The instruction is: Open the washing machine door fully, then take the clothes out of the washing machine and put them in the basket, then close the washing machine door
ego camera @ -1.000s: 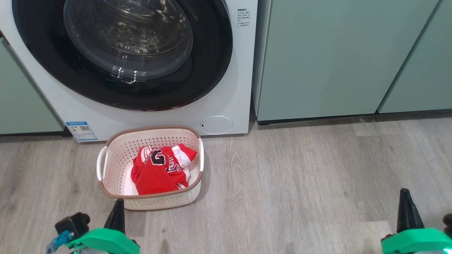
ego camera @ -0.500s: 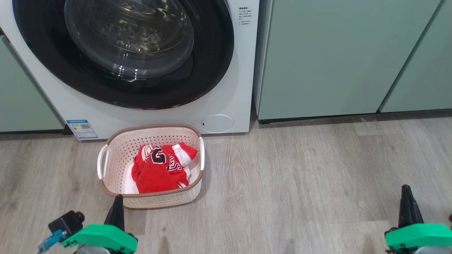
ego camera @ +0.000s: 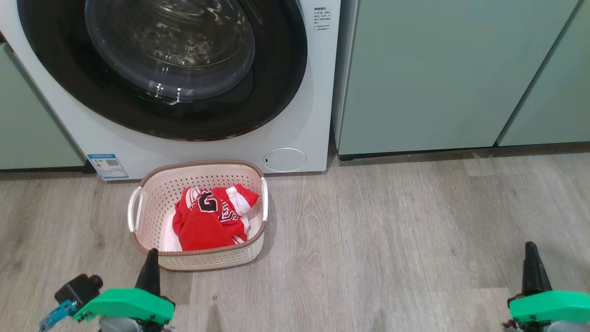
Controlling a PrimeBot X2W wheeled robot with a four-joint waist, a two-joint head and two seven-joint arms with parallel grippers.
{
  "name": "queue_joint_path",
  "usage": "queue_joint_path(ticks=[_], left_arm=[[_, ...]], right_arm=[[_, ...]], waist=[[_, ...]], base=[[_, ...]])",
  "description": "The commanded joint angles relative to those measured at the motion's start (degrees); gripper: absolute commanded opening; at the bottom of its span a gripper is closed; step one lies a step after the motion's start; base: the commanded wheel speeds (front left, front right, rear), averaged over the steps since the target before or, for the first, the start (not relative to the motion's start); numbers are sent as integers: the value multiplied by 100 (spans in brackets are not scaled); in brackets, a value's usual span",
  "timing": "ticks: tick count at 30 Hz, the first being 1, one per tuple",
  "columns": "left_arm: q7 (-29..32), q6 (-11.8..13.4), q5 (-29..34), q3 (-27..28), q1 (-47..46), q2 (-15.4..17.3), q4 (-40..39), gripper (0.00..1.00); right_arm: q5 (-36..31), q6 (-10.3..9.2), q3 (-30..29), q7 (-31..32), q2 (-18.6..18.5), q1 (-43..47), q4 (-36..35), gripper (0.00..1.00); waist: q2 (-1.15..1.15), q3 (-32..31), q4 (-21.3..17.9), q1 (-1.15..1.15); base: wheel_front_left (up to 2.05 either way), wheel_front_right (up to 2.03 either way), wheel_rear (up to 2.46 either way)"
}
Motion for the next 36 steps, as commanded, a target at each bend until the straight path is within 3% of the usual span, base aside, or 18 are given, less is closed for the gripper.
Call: queue_joint_path(ticks=[1,36], left_arm=[[66,2,-176,123,-297,34,-242,0],[637,3,-2160,274,-333,-34,-796,0]], right_arm=[[197,-2,56,55,-29,-311,-232,0],[2332,-4,96,640,-31,-457,-384,0]], waist=[[0,4,3,0],[0,87,65,0]], base=[[0,0,0],[0,0,0]])
